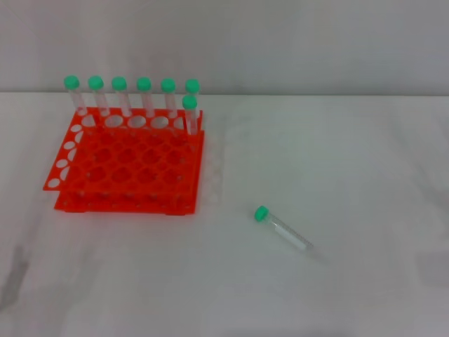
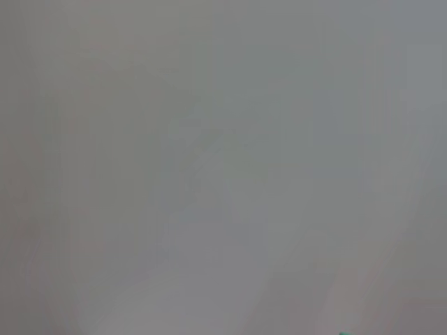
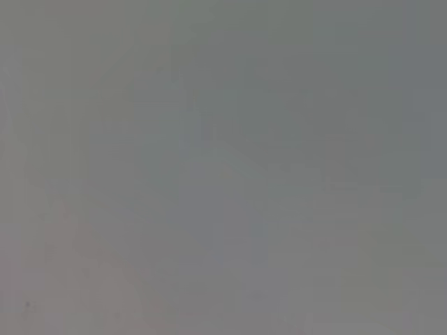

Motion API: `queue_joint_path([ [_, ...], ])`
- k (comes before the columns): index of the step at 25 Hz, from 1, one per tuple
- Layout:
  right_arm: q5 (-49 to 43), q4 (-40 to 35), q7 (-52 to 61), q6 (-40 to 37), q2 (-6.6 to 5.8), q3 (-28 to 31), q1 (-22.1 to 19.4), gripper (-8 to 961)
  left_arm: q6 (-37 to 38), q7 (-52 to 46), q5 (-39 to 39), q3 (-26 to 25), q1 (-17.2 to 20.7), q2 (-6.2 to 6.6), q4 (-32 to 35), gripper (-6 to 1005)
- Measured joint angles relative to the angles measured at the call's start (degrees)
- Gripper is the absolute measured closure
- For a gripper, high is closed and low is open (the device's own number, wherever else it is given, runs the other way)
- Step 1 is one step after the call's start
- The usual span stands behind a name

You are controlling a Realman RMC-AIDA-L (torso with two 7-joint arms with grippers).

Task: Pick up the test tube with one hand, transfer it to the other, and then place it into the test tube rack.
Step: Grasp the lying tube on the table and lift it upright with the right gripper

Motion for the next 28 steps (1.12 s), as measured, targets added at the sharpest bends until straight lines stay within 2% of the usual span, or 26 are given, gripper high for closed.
queue_joint_path([
  [12, -2.07, -0.52, 2.12, -0.50, -0.09, -0.06, 0.15, 81, 0.73, -0.68, -0.04, 2.72, -0.48, -0.12, -0.45, 118],
  [17, -5.60, -2.55, 10.03, -1.07, -0.13, -0.83, 1.08, 82, 0.78, -0.85, -0.03, 2.95, -0.33, -0.12, -0.45, 118],
  [20, -13.56, -8.86, 21.60, -3.32, -0.21, -0.89, 1.34, 82, 0.80, -0.86, -0.03, 3.51, -0.23, -0.12, -0.48, 118],
  [23, -27.14, -19.42, 38.99, -4.48, -1.15, -2.22, 1.51, 83, 0.80, -0.85, -0.07, 3.79, -0.35, -0.12, -0.68, 118],
  [28, -49.94, -39.54, 64.08, -3.23, -2.88, -8.55, 2.74, 84, 0.95, -0.88, -0.50, 3.46, -1.87, 0.05, -0.17, 118],
])
